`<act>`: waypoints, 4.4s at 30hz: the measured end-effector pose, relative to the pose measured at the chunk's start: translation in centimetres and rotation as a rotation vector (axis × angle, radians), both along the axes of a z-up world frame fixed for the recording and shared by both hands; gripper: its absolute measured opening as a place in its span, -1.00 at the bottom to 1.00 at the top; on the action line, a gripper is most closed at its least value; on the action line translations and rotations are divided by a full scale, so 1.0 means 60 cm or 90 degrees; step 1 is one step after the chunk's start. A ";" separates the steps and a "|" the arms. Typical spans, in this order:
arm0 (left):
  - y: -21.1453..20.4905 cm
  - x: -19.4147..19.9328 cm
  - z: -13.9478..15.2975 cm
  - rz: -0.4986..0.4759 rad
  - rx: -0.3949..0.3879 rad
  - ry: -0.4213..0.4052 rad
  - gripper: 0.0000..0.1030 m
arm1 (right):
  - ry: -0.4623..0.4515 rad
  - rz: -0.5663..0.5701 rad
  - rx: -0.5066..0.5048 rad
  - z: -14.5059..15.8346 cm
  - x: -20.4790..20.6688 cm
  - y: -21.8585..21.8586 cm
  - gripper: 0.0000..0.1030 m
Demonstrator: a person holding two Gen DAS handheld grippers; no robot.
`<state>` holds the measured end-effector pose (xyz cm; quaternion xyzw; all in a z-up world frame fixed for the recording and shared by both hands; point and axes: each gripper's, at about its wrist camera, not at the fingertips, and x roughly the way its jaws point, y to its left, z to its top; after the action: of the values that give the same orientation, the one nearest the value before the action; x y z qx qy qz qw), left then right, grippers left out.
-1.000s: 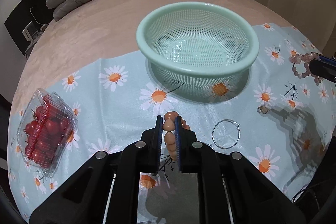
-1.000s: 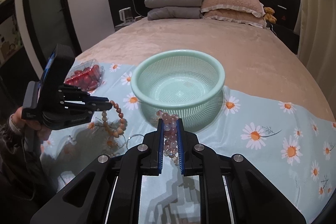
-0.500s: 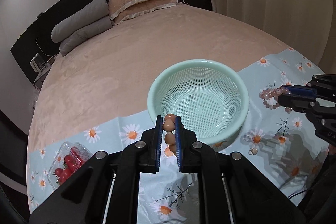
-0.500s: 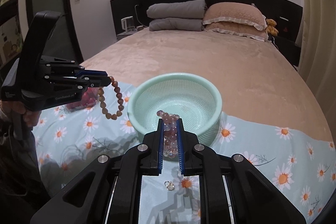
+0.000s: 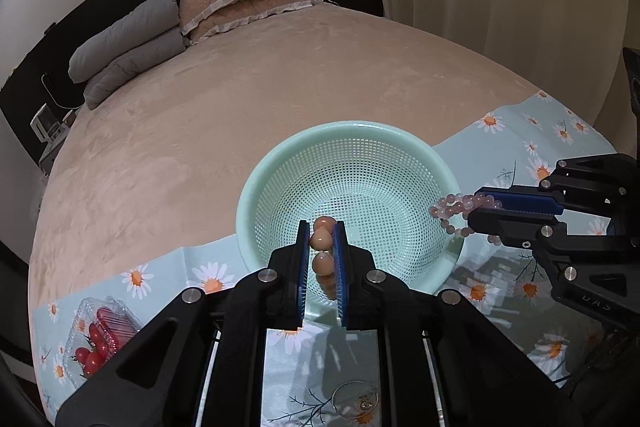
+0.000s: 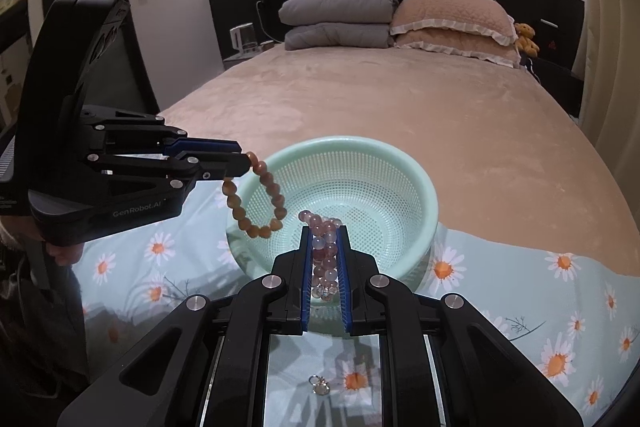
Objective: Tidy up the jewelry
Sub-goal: 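Carry both bracelets over the green basket and open both tools, then move both tools back toward the silver earrings on the cloth, then grasp a silver hoop earring with the left tool while the right tool grasps the silver pendant, then carry both pieces into the green basket and open both tools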
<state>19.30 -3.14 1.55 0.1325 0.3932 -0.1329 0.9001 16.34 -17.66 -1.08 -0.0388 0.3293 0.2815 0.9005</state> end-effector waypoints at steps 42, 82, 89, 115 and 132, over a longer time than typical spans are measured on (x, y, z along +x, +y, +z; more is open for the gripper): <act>0.086 -0.127 -0.083 0.100 0.052 0.097 0.85 | 0.028 -0.056 -0.081 -0.029 -0.121 -0.031 0.32; 0.019 -0.127 -0.234 0.004 0.009 0.209 -0.74 | 0.156 0.005 -0.128 -0.206 -0.089 0.041 -0.74; 0.023 -0.128 -0.229 0.017 -0.024 0.222 -0.82 | 0.163 0.025 -0.122 -0.187 -0.102 0.029 -0.75; 0.057 -0.160 -0.090 0.018 -0.019 0.144 -0.82 | 0.073 0.041 -0.110 -0.063 -0.153 -0.014 -0.75; 0.042 -0.102 0.005 0.001 -0.010 0.096 -0.81 | 0.015 0.062 -0.105 0.006 -0.117 -0.013 -0.75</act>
<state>13.20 -0.60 1.83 0.1147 0.4592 -0.1447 0.8690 9.30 -18.42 -0.73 -0.1252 0.3595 0.2977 0.8755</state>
